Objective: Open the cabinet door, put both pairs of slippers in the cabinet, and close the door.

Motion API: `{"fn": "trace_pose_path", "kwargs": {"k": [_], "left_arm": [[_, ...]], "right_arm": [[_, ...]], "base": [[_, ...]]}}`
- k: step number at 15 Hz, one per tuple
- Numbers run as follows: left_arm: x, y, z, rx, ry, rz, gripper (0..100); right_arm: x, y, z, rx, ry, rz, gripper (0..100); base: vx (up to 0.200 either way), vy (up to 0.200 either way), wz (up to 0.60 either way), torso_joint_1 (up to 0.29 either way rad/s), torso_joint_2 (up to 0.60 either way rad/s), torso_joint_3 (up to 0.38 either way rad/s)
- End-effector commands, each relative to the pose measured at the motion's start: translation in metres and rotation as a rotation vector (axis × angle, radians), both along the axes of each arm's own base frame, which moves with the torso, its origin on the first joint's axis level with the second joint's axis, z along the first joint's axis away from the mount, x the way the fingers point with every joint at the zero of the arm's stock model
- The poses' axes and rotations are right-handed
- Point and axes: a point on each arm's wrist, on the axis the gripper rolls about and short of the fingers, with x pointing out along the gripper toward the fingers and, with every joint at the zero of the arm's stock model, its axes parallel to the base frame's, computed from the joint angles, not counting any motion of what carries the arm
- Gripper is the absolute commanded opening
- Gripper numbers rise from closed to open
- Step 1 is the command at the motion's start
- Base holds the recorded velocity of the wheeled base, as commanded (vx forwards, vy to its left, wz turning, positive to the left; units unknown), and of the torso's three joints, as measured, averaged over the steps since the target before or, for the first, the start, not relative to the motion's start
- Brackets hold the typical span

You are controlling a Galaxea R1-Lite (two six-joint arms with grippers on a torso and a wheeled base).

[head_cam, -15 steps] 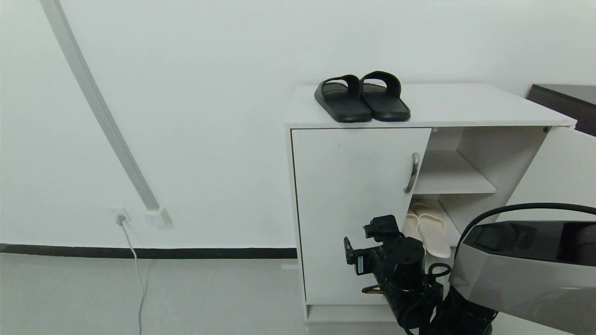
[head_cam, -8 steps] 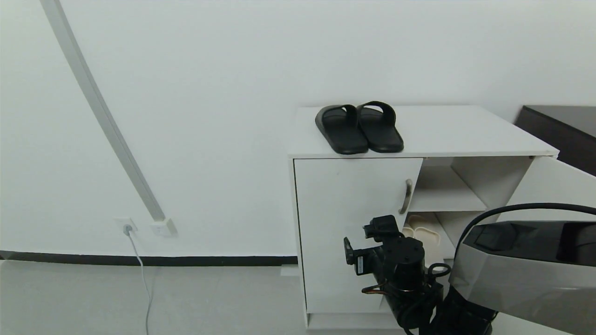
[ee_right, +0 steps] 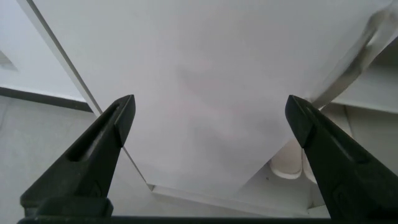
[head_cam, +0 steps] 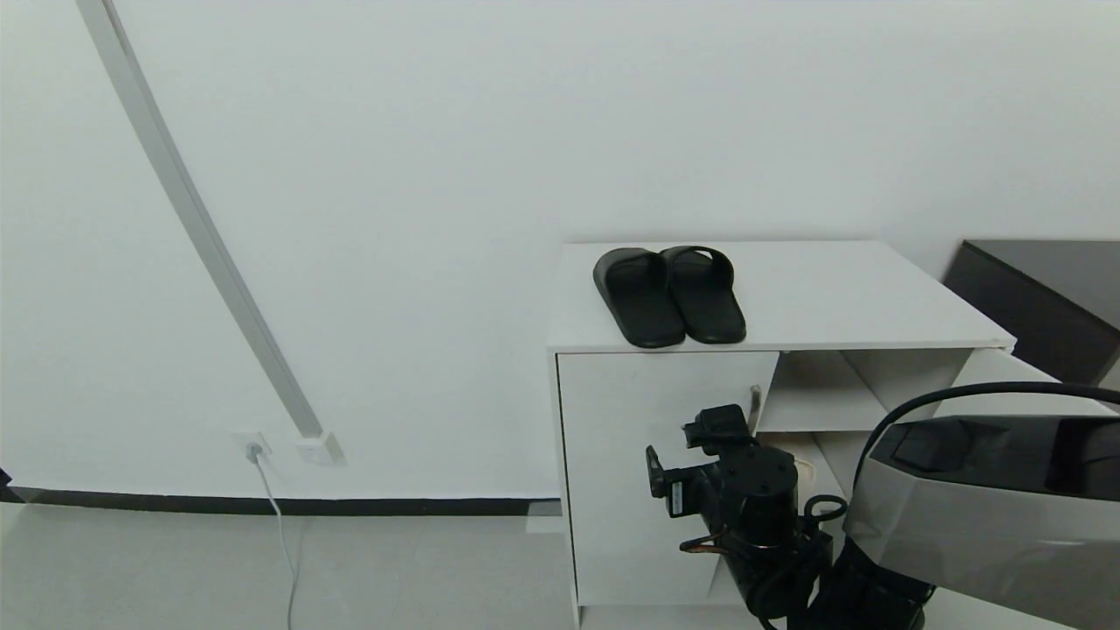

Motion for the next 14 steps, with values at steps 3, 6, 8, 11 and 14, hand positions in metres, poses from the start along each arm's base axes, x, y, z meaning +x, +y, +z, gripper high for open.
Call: {"fn": "trace_pose_path", "kwargs": {"k": [3, 6, 8, 11, 14], "left_arm": [[-0.0001, 0.0000, 0.0003, 0.000, -0.001, 0.000, 0], [-0.0001, 0.0000, 0.0003, 0.000, -0.001, 0.000, 0], [0.0000, 0.0000, -0.0001, 0.000, 0.000, 0.000, 0], [-0.0001, 0.0000, 0.0003, 0.000, -0.001, 0.000, 0], [-0.0001, 0.0000, 0.0003, 0.000, -0.001, 0.000, 0]], "right_arm": [[-0.0001, 0.0002, -0.0006, 0.000, 0.001, 0.002, 100], [-0.0001, 0.0002, -0.0006, 0.000, 0.001, 0.002, 100], [-0.0003, -0.0001, -0.0007, -0.001, 0.001, 0.000, 100], [0.0001, -0.0004, -0.0007, 0.000, 0.001, 0.000, 100], [0.0022, -0.0024, 0.0010, 0.011, -0.011, -0.007, 100]], "base": [[0.000, 0.000, 0.00, 0.248, -0.57, -0.328], [0.000, 0.000, 0.00, 0.264, -0.61, -0.339], [0.000, 0.000, 0.00, 0.215, -0.48, -0.266], [0.000, 0.000, 0.00, 0.190, -0.40, -0.219], [0.000, 0.000, 0.00, 0.173, -0.36, -0.198]]}}
